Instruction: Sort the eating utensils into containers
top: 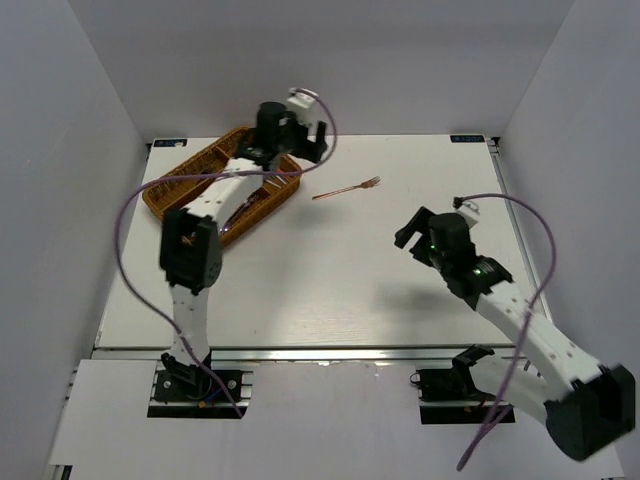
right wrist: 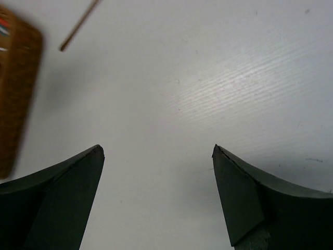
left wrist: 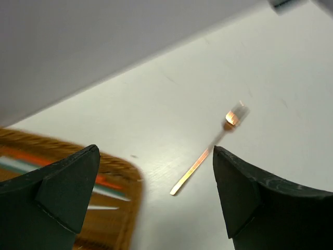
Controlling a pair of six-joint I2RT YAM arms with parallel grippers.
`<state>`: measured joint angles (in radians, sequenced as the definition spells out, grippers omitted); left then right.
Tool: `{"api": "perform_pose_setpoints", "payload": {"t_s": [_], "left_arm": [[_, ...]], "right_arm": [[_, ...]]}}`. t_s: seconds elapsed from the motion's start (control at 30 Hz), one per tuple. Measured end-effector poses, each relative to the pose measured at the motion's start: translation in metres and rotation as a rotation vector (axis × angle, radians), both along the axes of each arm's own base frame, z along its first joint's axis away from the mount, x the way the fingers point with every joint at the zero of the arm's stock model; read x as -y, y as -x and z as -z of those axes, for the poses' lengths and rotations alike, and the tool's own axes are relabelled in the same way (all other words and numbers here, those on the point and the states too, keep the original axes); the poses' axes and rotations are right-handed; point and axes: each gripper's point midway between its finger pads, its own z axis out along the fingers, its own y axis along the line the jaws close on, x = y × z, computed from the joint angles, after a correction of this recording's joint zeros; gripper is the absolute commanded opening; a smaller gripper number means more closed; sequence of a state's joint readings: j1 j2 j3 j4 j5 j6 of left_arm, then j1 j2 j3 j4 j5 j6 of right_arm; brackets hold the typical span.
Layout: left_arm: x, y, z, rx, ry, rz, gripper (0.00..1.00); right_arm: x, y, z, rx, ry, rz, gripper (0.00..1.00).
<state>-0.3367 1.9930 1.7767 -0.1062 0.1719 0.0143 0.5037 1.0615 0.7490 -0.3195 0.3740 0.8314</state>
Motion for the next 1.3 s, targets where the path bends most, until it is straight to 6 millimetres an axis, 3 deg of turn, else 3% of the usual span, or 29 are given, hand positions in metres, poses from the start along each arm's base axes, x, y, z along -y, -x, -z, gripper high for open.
{"api": "perform_pose_setpoints", "payload": {"t_s": [0.1, 0.17, 0.3, 0.4, 0.57, 0.87, 1.0, 1.1, 1.13, 1.17, 1.3], "left_arm": [[0.064, -0.005, 0.052, -0.048, -0.106, 0.174, 0.96], [0.091, -0.009, 0.089, -0.073, -0.181, 0.246, 0.93], [0.117, -0.003, 0.165, -0.153, -0.268, 0.343, 0.91], [0.122, 0.006, 0.201, -0.217, -0.266, 0.389, 0.87], [0.134, 0.008, 0.212, -0.231, -0.21, 0.446, 0.77], [0.149, 0.007, 0.223, -0.215, -0.186, 0.489, 0.7], [0.156, 0.005, 0.224, -0.21, -0.185, 0.495, 0.48], [0.158, 0.006, 0.226, -0.221, -0.181, 0.503, 0.19], [0.158, 0.007, 0.226, -0.223, -0.183, 0.508, 0.05], [0.159, 0.009, 0.227, -0.229, -0.18, 0.511, 0.0], [0.16, 0.019, 0.228, -0.209, -0.209, 0.525, 0.0]], "right_arm": [[0.008, 0.016, -0.042, 0.142, -0.031, -0.061, 0.89], [0.01, 0.028, -0.06, 0.201, -0.039, -0.107, 0.89], [0.011, 0.05, -0.071, 0.241, -0.021, -0.205, 0.89], [0.011, 0.061, -0.06, 0.208, 0.018, -0.271, 0.89], [0.009, 0.074, -0.04, 0.147, 0.052, -0.351, 0.89], [0.01, 0.081, -0.044, 0.17, 0.071, -0.39, 0.89], [0.01, 0.082, -0.045, 0.175, 0.076, -0.396, 0.89], [0.011, 0.083, -0.047, 0.186, 0.077, -0.4, 0.89], [0.011, 0.083, -0.047, 0.19, 0.077, -0.4, 0.89], [0.011, 0.083, -0.048, 0.193, 0.077, -0.401, 0.89], [0.012, 0.085, -0.051, 0.204, 0.075, -0.4, 0.89]]}}
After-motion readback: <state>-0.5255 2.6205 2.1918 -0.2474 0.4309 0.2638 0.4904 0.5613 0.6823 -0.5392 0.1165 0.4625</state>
